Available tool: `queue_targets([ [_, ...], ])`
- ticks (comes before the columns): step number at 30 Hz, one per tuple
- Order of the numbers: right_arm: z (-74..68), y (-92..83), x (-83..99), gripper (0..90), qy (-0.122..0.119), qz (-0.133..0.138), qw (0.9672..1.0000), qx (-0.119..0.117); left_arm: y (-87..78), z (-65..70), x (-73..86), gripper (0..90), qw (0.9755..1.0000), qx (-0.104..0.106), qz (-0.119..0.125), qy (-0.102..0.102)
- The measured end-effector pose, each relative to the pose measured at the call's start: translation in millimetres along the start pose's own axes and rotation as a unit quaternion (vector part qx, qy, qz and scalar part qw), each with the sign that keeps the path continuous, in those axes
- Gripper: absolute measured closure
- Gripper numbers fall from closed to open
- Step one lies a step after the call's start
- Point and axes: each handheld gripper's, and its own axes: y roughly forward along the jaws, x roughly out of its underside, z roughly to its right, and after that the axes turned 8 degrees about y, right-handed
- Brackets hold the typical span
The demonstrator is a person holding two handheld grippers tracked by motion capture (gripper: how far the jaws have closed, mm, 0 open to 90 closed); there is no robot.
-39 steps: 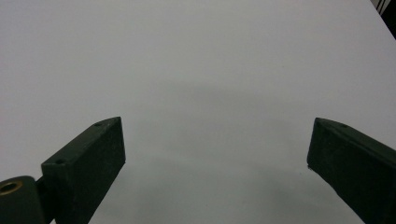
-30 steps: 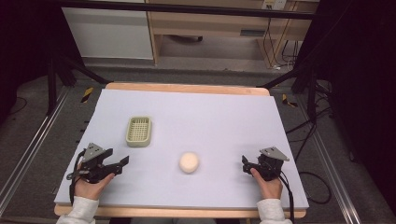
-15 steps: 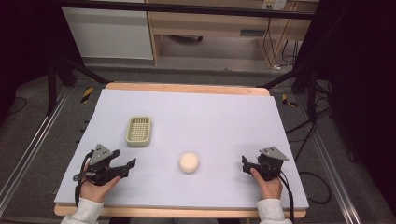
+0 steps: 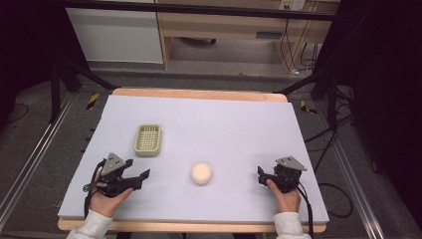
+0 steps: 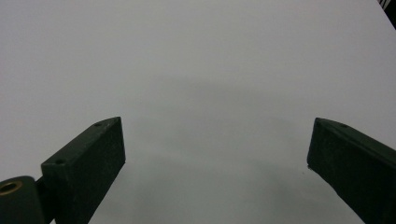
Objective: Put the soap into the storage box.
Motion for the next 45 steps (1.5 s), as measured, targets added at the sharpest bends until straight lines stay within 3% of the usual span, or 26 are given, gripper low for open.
queue_targets([
  [17, 0.0, -0.4, 0.3, 4.7, 0.003, 0.002, 1.0000, 0.002, 14.3, 15.7, -16.3, 25.5, 0.9997, 0.020, 0.002, 0.014],
  [32, 0.8, 0.2, 0.1, 4.9, 0.005, 0.000, 1.0000, 0.003, 19.7, 19.4, -33.3, 25.6, 0.9993, 0.029, 0.015, 0.020],
  [45, 0.9, 0.2, 0.1, 4.8, 0.005, 0.000, 1.0000, 0.002, 37.0, 34.6, -43.6, 25.2, 0.9980, 0.045, -0.001, 0.043],
])
